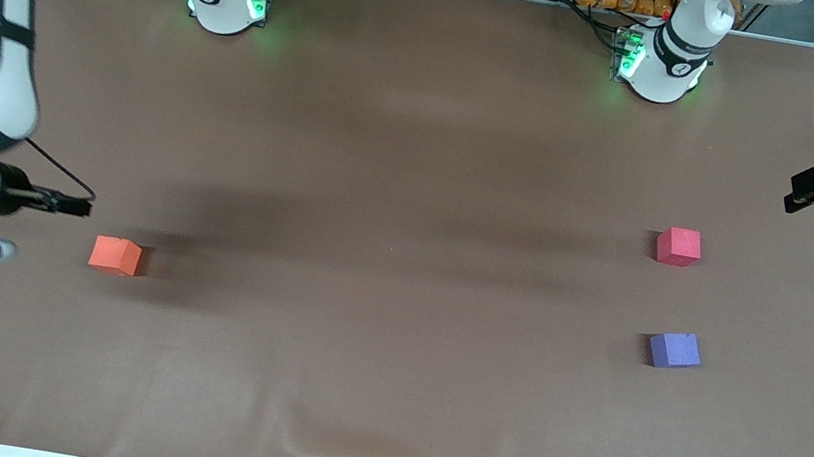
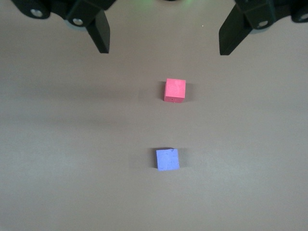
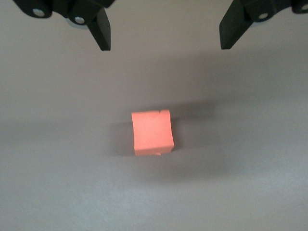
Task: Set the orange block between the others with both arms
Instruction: 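Lower the right gripper over the orange block, then close the right gripper on the orange block and lift it, then carry the orange block with the right gripper toward the table middle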
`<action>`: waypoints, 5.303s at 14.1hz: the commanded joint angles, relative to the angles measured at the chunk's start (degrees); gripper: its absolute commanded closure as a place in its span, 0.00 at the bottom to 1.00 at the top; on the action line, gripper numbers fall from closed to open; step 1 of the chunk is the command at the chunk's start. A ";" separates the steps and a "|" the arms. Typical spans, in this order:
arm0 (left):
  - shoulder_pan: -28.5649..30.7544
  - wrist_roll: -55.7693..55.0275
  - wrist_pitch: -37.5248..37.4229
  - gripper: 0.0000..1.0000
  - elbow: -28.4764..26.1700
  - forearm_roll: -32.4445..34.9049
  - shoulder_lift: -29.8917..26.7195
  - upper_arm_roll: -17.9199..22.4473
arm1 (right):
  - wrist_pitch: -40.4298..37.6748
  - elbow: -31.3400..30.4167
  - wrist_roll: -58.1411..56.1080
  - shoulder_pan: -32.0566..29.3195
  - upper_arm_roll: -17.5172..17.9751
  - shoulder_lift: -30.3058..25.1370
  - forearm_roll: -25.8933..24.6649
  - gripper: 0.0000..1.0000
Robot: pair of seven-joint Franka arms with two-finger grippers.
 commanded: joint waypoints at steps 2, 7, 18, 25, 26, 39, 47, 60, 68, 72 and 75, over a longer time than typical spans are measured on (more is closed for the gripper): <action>0.18 -0.22 -0.43 0.00 0.81 0.36 0.62 -0.29 | 6.76 1.32 -0.60 0.03 -0.04 4.96 0.21 0.00; 0.18 0.05 -0.34 0.00 0.81 0.36 0.62 -0.29 | 10.91 0.97 -8.06 0.38 0.05 8.31 -0.23 0.00; 0.18 0.49 0.36 0.00 0.90 0.44 0.53 -0.29 | 22.33 -6.15 -11.59 -0.76 -0.04 9.63 -0.23 0.00; 0.00 0.40 0.63 0.00 0.46 0.44 0.62 -1.25 | 24.54 -7.73 -11.50 -0.76 -0.04 11.21 -0.32 0.00; 0.01 0.40 0.63 0.00 0.46 0.44 0.62 -1.25 | 24.54 -7.73 -11.50 -0.76 -0.13 11.74 -0.32 0.00; 0.01 0.40 0.81 0.00 0.63 1.06 1.85 -1.25 | 8.60 0.15 -7.01 2.58 0.83 11.57 0.30 1.00; 0.62 0.40 0.81 0.00 0.63 0.88 1.68 -1.34 | 2.91 7.46 -12.38 11.09 3.74 11.48 0.38 1.00; 0.27 0.40 2.12 0.00 0.46 0.44 2.38 -1.34 | 21.28 9.58 14.21 39.74 3.65 16.05 2.40 1.00; -0.26 0.40 2.91 0.00 0.37 0.53 2.91 -1.52 | 22.69 15.21 37.00 46.08 3.30 21.76 1.97 1.00; -0.35 0.40 3.00 0.00 0.46 0.53 3.26 -1.61 | 23.39 15.91 38.76 45.65 3.04 22.38 1.97 1.00; -0.61 0.40 3.00 0.00 0.63 0.44 3.17 -1.61 | 26.99 16.09 40.26 44.68 3.12 23.69 1.97 1.00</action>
